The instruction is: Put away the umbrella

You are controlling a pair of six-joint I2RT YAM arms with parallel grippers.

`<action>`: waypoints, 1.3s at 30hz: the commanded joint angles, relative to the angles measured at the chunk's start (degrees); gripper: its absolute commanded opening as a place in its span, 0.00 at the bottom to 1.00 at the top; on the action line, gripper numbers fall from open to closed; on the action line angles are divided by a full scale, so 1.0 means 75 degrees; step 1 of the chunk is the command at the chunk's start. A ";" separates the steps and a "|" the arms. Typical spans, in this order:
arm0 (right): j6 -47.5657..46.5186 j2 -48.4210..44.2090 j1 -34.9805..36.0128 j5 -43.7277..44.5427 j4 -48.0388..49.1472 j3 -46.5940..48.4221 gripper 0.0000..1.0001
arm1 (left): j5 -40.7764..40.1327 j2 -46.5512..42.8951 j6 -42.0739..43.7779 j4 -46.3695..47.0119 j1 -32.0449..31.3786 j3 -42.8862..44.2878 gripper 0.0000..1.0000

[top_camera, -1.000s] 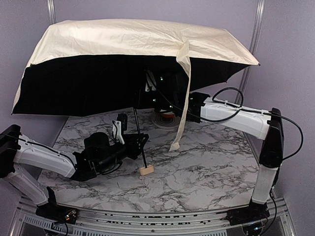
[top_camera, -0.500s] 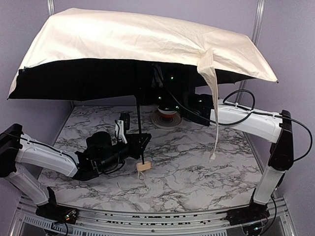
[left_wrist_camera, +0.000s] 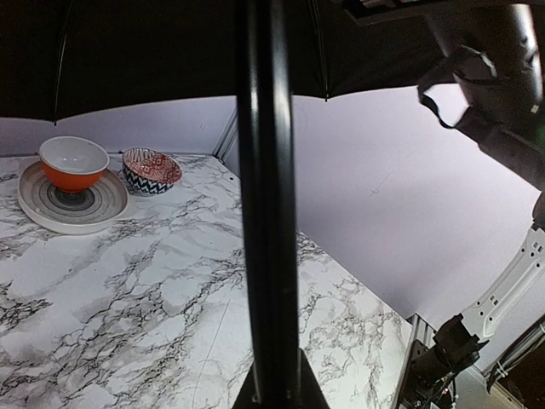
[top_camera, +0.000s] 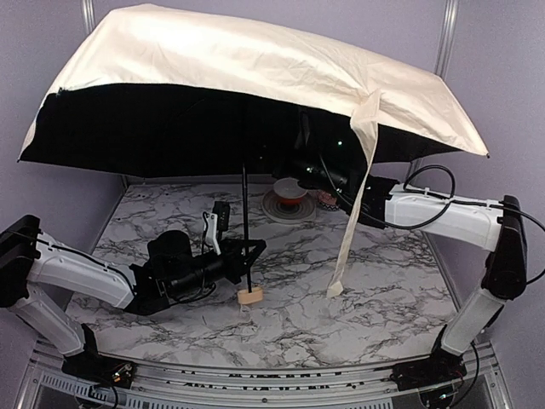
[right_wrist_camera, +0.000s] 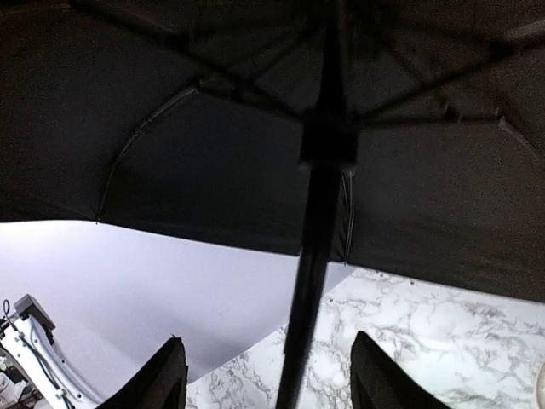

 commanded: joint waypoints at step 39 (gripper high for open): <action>0.3484 0.2091 -0.1231 -0.2315 0.4952 0.1444 0.57 | 0.1006 0.0480 0.0176 0.2093 -0.0263 0.0001 0.00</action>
